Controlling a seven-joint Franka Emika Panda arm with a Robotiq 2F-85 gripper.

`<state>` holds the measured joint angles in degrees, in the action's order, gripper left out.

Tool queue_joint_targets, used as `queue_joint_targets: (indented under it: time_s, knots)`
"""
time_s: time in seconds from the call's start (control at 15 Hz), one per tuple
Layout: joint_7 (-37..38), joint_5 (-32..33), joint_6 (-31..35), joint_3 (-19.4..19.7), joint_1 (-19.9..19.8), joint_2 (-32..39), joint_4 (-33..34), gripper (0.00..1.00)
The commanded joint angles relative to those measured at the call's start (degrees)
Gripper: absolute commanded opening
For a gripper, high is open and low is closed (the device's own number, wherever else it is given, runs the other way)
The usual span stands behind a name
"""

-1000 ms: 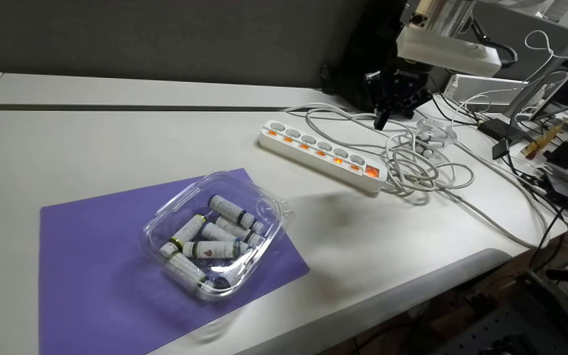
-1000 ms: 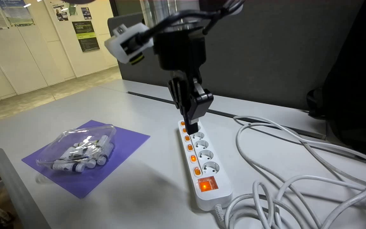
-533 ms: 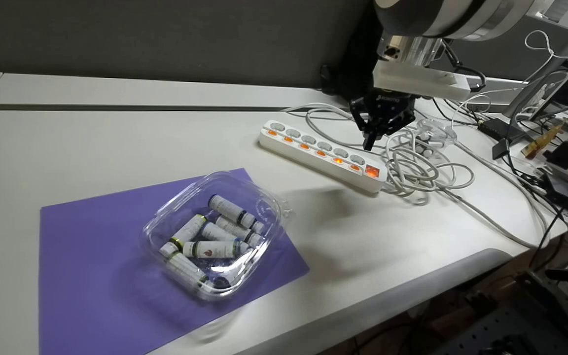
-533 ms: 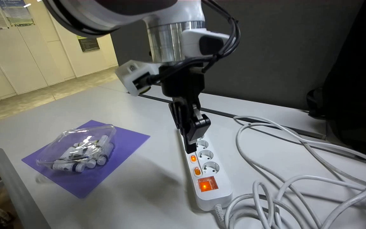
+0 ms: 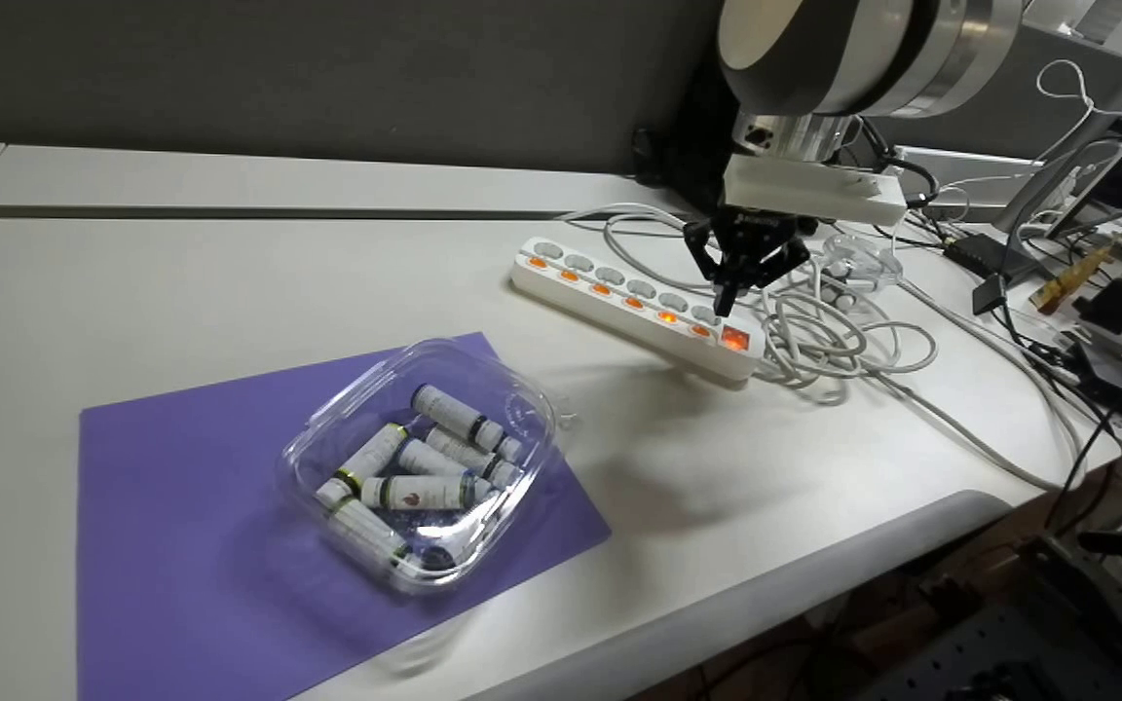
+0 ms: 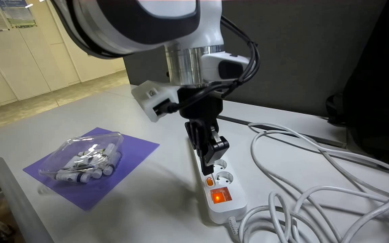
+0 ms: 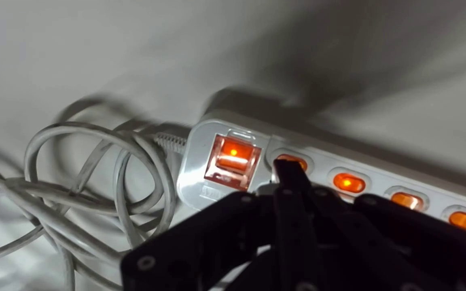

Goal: Turn off the third switch to the right

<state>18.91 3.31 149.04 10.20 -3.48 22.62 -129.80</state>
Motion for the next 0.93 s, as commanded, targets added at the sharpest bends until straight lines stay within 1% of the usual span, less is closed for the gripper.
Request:
queue_joint_targets:
  time_s: [0.0, 0.27, 0.53, 0.87]
  knots:
    - [-0.3, -0.4, -0.1, 0.5, 0.5, 0.0, 0.1, 0.00]
    - [-0.2, 1.8, 2.9, 0.9, 2.1, 1.4, 0.6, 0.00]
    - [-0.1, 3.6, 4.6, 1.5, 4.0, 2.5, 1.3, 0.00]
    - [-0.8, 2.5, 6.1, 1.2, 4.1, 3.2, 1.4, 0.00]
